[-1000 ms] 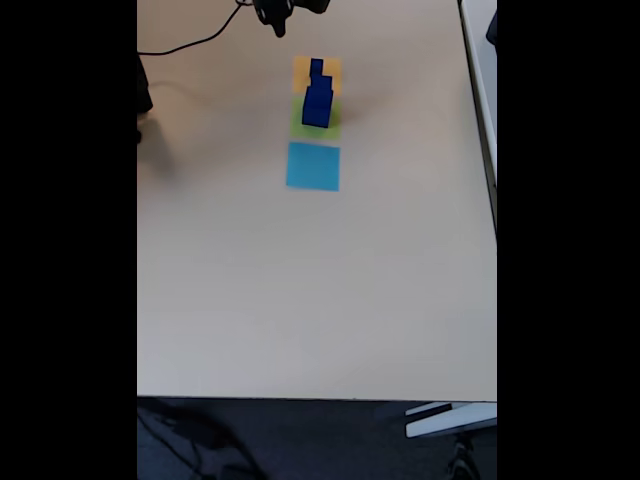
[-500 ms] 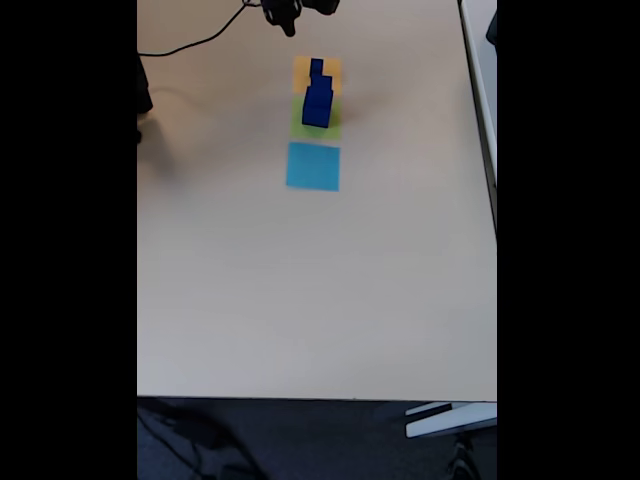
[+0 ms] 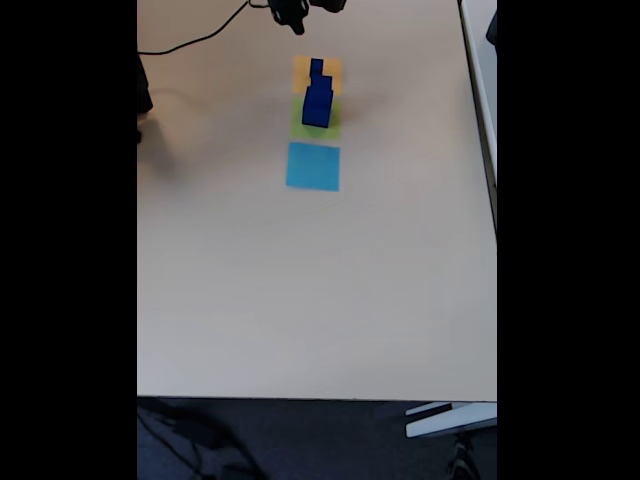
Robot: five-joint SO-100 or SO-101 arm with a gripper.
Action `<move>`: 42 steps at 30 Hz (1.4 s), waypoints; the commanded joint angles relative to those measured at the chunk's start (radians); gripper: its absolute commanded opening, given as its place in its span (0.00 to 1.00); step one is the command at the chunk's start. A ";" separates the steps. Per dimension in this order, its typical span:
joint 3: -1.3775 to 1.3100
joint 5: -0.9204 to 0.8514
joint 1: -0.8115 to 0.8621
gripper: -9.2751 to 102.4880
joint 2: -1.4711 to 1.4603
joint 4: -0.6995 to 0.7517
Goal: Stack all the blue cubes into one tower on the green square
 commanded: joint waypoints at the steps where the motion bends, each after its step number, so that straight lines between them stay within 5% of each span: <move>1: -0.067 -0.017 -0.008 0.08 0.006 -0.035; 42: -0.035 -0.008 -0.018 0.08 -0.061 -0.064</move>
